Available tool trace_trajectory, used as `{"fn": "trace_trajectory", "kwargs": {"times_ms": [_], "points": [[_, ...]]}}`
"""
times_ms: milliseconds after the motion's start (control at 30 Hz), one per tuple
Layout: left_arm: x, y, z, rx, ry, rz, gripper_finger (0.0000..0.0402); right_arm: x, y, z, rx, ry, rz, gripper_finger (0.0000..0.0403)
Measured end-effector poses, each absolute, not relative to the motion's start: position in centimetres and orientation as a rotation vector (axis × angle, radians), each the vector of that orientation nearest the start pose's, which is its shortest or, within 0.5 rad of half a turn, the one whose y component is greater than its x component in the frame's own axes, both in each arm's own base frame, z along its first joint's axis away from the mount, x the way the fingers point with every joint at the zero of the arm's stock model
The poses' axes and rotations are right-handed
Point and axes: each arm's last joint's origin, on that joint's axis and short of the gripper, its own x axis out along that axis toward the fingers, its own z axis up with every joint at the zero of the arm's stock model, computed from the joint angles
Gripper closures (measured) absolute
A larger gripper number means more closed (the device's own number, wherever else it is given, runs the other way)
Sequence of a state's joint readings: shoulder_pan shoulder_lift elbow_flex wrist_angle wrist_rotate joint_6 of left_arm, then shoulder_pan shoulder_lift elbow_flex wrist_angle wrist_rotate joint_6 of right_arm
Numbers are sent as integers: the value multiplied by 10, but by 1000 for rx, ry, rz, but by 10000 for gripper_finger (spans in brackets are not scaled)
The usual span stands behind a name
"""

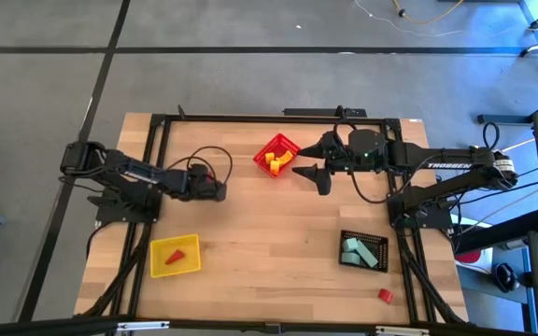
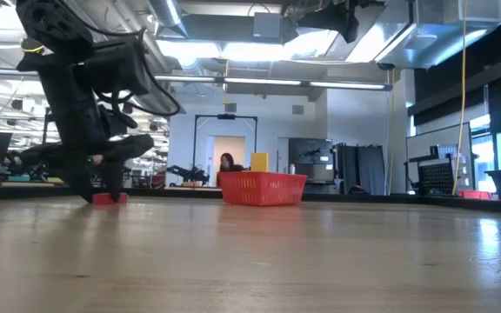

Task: Sort & place blocks by color
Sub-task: Put the top red block into the yellow bin

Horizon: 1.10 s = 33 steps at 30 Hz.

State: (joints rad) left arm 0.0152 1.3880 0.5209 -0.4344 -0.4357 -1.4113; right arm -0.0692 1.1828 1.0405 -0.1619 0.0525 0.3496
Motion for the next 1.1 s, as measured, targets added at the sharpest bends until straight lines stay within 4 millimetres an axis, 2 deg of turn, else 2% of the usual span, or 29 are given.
{"fn": "trace_trajectory", "kwargs": {"times_ms": [167, 267, 333, 633, 833, 967, 1100], "points": [[202, 12, 126, -907, 764, 1135, 315, 263, -20, 344, 352, 280, -173, 98], [202, 11, 134, -874, 782, 1042, 316, 263, -20, 344, 357, 280, -174, 98], [201, 12, 146, -836, 750, 964, 316, 263, -20, 344, 361, 280, -175, 98], [183, 14, 221, -610, 446, 551, 316, 265, -20, 341, 449, 278, -197, 98], [182, 7, 251, -568, 278, 228, 316, 285, -20, 329, 546, 282, -169, 98], [188, -1, 266, -531, 285, 86, 316, 304, -18, 318, 507, 284, -36, 98], [199, -9, 276, -438, 406, 38, 316, 318, -17, 306, 471, 304, 45, 98]]}}
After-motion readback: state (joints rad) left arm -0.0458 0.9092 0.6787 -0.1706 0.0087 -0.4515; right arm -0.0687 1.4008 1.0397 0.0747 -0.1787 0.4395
